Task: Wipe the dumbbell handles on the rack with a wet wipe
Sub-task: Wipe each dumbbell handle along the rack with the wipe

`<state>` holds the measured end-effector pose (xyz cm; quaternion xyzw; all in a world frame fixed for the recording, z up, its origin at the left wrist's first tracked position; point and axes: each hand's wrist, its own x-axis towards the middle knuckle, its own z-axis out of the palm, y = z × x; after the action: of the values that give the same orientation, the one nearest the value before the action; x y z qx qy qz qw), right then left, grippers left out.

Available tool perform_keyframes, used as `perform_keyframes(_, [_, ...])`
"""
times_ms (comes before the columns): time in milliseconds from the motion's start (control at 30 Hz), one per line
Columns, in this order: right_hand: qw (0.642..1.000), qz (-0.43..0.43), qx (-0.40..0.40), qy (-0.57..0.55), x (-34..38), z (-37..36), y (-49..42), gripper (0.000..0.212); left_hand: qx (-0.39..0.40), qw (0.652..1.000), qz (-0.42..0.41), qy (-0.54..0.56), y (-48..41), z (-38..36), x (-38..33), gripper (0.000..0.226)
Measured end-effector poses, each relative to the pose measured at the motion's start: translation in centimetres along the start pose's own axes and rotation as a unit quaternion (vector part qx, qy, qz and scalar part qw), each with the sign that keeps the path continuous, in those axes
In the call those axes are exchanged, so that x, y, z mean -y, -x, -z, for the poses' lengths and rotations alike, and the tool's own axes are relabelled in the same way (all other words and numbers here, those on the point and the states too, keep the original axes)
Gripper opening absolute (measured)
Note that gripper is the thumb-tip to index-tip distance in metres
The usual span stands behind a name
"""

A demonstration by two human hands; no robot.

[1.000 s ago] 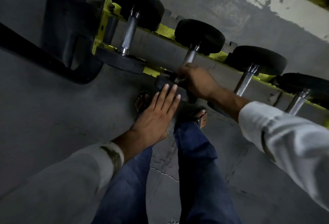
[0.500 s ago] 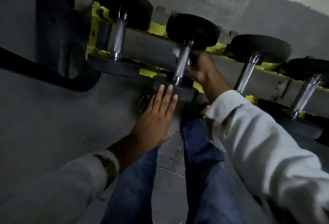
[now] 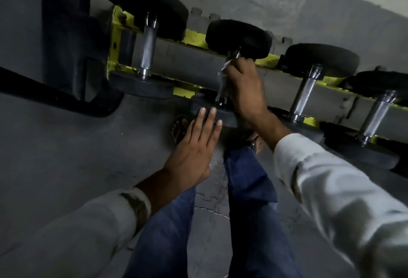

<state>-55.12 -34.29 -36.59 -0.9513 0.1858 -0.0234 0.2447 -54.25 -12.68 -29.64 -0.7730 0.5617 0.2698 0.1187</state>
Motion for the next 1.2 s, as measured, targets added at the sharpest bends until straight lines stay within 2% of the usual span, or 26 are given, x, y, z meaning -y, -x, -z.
perform_keyframes(100, [0.985,0.095,0.055,0.136,-1.5,0.6,-1.4,0.032,0.005,1.000,0.000,-0.004,0.0,0.0,0.1,0.117])
perform_keyframes(233, [0.961,0.151,0.128,0.194,-0.1,0.2,-2.4,0.028,0.006,1.000,-0.001,-0.009,0.0,0.1,0.0,0.119])
perform_keyframes(300, [0.935,0.198,0.222,0.196,1.4,0.1,-2.7,0.022,0.014,1.000,0.000,-0.012,0.0,0.2,0.0,0.121])
perform_keyframes(367, [0.902,0.213,0.323,0.194,2.3,1.0,-3.8,0.028,0.014,1.000,0.005,-0.016,0.1,0.4,-0.1,0.124])
perform_keyframes(433, [0.890,0.225,0.321,0.232,1.9,2.2,-5.7,0.026,0.013,1.000,0.008,-0.018,0.1,0.4,-0.2,0.125])
perform_keyframes(500, [0.912,0.197,0.259,0.249,0.8,3.1,-6.4,0.024,0.008,1.000,0.011,-0.019,0.1,0.4,-0.3,0.122])
perform_keyframes(567, [0.928,0.215,0.232,0.197,0.3,2.9,-5.0,0.029,0.007,1.000,0.016,-0.019,0.0,0.3,-0.6,0.121])
perform_keyframes(633, [0.913,0.287,0.257,0.133,0.3,2.4,-2.9,0.034,0.010,1.000,0.023,-0.015,0.0,0.5,-0.9,0.118])
perform_keyframes(700, [0.913,0.292,0.270,0.088,-0.1,2.7,-1.7,0.026,0.011,0.999,0.028,-0.013,0.1,0.5,-1.1,0.115])
perform_keyframes(733, [0.927,0.266,0.253,0.077,-0.3,3.0,-1.6,0.018,0.010,0.999,0.029,-0.016,0.1,0.6,-1.2,0.115])
perform_keyframes(800, [0.964,0.163,0.204,0.043,-0.9,2.6,-0.8,0.022,0.012,0.999,0.028,-0.018,0.1,0.6,-1.1,0.115])
perform_keyframes(867, [0.988,-0.001,0.141,-0.058,-0.7,1.5,1.1,0.026,0.013,0.999,0.026,-0.019,0.0,0.5,-1.0,0.115])
perform_keyframes(900, [0.984,-0.083,0.097,-0.121,0.0,1.0,2.1,0.023,0.010,0.999,0.026,-0.018,-0.1,0.4,-1.0,0.115])
perform_keyframes(933, [0.967,-0.160,0.057,-0.189,0.6,0.4,2.8,0.018,0.008,0.999,0.026,-0.018,-0.1,0.4,-1.0,0.114])
perform_keyframes(1000, [0.906,-0.290,-0.006,-0.310,1.2,-0.6,2.8,0.009,0.005,0.999,0.024,-0.021,-0.1,0.3,-1.0,0.114])
perform_keyframes(1100, [0.837,-0.405,-0.078,-0.359,0.2,-1.8,-0.7,0.012,0.004,1.000,0.019,-0.023,-0.1,-0.1,-0.9,0.118])
perform_keyframes(1133, [0.820,-0.429,-0.081,-0.370,-0.6,-2.1,-2.1,0.013,0.000,1.000,0.017,-0.025,-0.1,-0.2,-0.8,0.118])
perform_keyframes(1200, [0.797,-0.450,-0.035,-0.401,-1.9,-2.3,-4.2,0.016,-0.007,0.999,0.013,-0.030,-0.2,-0.5,-0.7,0.117])
